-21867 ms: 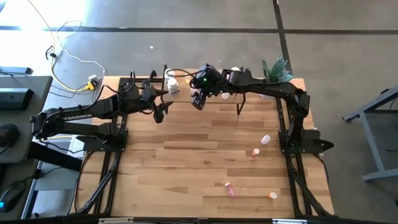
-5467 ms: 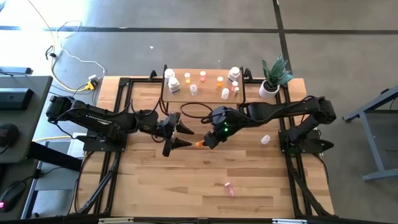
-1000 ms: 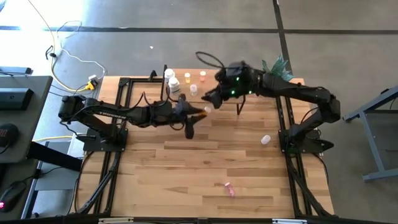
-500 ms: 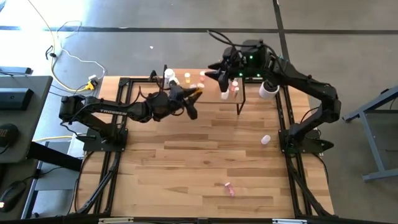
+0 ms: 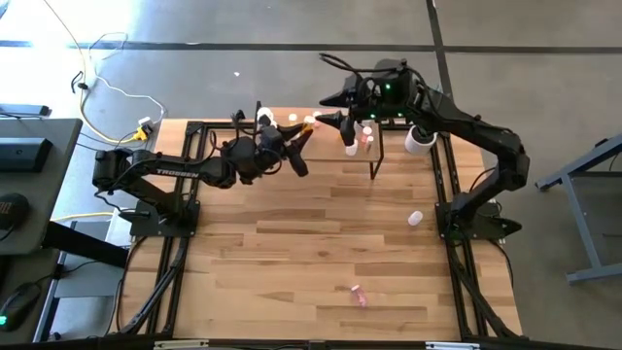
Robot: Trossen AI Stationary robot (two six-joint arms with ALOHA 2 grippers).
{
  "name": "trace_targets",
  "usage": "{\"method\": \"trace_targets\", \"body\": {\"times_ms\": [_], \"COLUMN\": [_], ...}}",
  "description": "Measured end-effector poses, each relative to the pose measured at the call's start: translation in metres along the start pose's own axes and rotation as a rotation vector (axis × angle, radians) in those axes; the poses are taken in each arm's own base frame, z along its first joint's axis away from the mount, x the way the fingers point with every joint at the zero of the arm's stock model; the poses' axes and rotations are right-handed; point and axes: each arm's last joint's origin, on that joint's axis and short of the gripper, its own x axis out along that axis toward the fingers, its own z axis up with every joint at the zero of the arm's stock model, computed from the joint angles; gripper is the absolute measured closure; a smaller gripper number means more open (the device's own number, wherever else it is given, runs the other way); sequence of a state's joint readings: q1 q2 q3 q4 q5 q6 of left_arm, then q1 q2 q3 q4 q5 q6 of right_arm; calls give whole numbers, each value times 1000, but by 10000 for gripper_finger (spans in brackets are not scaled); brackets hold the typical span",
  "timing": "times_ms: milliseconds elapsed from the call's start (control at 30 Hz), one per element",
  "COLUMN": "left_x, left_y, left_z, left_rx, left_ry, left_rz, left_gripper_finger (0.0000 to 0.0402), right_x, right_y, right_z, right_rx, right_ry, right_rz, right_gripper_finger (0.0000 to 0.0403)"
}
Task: Pick and place medicine bottles onto shelf by color
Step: Put the orange pill bottle on the shelf
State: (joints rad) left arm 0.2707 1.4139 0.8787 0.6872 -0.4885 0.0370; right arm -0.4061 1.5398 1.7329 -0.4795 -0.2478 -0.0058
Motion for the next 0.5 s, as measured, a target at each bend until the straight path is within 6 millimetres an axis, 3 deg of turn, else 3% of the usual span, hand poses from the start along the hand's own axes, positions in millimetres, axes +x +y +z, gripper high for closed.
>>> {"method": "trace_targets", "body": {"times_ms": [300,500], "left_x": [0,0], "left_y": [0,0], "left_z": [2,3], "left_rx": [18,14], "left_ry": [-18,-26], "left_rz": [-2,-8], "left_gripper_finger": [304,304], "right_x": [20,32], "right_y": [2,-1], "right_z": [-7,-13], "right_rx": [-49,21], "right_ry": [10,38], "right_rz": [67,66], "right_gripper_finger": [185,185]}}
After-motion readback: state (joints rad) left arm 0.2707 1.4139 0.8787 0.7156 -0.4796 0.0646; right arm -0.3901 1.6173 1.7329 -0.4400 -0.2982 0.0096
